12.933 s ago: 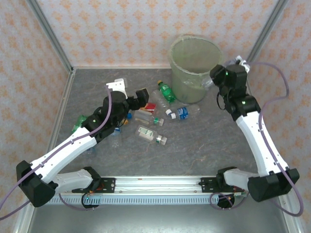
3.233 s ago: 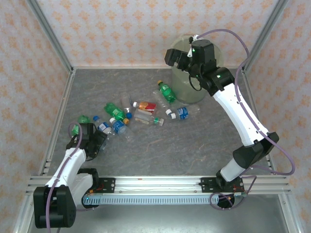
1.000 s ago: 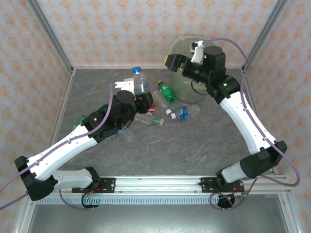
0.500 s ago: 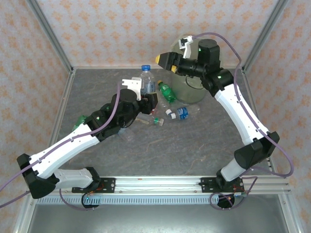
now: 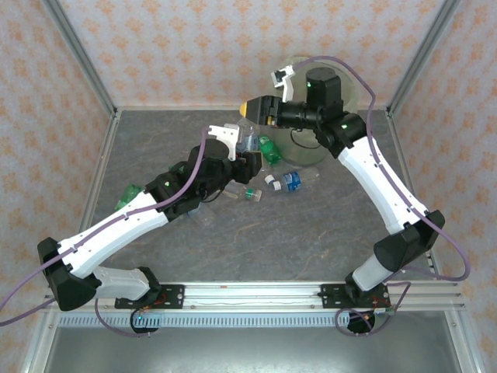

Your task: Put the plastic bottles in the bin

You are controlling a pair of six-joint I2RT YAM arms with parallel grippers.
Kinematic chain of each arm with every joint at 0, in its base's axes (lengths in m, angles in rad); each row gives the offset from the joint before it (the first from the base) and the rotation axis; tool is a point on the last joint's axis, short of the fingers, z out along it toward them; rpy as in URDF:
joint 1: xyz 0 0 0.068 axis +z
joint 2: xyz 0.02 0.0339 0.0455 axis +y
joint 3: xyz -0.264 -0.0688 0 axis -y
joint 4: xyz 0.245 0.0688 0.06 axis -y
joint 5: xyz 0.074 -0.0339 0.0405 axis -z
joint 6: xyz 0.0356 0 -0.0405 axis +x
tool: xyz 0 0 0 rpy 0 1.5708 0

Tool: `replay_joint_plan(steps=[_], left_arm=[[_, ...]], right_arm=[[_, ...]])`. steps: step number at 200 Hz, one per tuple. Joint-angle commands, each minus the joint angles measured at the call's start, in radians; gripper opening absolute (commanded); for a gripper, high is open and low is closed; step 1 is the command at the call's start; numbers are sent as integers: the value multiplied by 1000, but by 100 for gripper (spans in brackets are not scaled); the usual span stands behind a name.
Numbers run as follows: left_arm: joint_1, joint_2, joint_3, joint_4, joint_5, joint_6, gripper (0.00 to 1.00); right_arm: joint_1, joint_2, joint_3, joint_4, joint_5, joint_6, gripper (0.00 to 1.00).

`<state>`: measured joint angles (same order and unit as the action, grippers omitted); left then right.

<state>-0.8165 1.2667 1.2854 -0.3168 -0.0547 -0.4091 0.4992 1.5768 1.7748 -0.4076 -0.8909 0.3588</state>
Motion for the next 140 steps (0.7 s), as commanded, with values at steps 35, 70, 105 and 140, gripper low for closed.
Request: replay_joint_plan(steps=[35,70,105,140], left_arm=[[-4,25,52,14,47,22,48],[-5,27,50,13,34,21,52],[-4,4,36,15,-11,3,77],[-3,-72,-12,43,-69,-35,99]], right_arm=[[9,17,39,-36,-23,-34,47],[9,5,37,-34,33,-35,37],[-12,12,31,-7,76,17,35],[-87,16,24,51,98,95,33]])
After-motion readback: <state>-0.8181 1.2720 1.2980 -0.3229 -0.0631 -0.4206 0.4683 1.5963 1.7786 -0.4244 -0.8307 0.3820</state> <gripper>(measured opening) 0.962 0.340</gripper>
